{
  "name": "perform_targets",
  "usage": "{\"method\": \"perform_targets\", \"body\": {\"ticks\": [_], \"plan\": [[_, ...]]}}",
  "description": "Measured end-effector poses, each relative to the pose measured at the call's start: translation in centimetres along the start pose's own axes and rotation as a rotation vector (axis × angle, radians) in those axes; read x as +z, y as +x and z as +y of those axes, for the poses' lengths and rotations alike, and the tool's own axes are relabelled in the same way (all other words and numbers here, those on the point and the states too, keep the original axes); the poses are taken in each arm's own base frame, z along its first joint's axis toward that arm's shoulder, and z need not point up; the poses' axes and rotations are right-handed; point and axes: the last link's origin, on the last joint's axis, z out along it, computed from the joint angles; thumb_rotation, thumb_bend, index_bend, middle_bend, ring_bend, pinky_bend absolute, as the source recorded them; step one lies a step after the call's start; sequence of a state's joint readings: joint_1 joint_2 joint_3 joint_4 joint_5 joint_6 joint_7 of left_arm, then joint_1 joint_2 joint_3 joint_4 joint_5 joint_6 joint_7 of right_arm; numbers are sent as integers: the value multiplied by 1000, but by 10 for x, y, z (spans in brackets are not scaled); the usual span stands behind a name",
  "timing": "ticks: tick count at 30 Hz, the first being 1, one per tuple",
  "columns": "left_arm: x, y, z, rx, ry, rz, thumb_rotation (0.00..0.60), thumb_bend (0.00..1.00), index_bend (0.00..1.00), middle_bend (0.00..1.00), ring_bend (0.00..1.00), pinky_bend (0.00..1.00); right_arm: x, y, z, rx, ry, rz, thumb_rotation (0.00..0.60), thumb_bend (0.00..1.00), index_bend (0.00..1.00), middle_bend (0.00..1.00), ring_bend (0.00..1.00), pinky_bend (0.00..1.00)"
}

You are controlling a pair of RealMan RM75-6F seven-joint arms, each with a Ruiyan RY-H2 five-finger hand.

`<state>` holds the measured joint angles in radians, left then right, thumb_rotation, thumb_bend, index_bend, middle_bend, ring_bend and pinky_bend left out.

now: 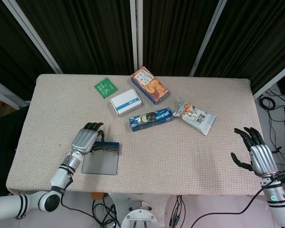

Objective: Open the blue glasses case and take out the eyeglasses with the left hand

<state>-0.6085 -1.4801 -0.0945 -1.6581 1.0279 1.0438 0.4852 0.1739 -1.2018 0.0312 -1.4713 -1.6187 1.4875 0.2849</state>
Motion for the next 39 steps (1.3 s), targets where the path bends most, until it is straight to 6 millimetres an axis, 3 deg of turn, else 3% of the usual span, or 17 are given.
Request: {"method": "perform_targets", "body": {"ticks": [6, 11, 26, 39], "plan": [[-3, -10, -4, -5, 16, -1, 431, 395, 362, 98, 89, 117, 1, -3, -1, 4, 4, -5, 600, 299, 135, 218, 69, 110], [1, -14, -5, -17, 27, 3, 508, 377, 394, 107, 89, 117, 0, -2, -1, 3, 2, -3, 600, 299, 135, 217, 69, 110], [6, -16, -2, -17, 21, -35, 511, 380, 417, 109, 89, 117, -3, -1, 3, 8, -10, 3, 600, 298, 135, 217, 69, 110], [9, -17, -1, -23, 20, -56, 511, 487, 463, 111, 89, 117, -3, -1, 5, 9, -16, 3, 600, 297, 135, 217, 69, 110]]}}
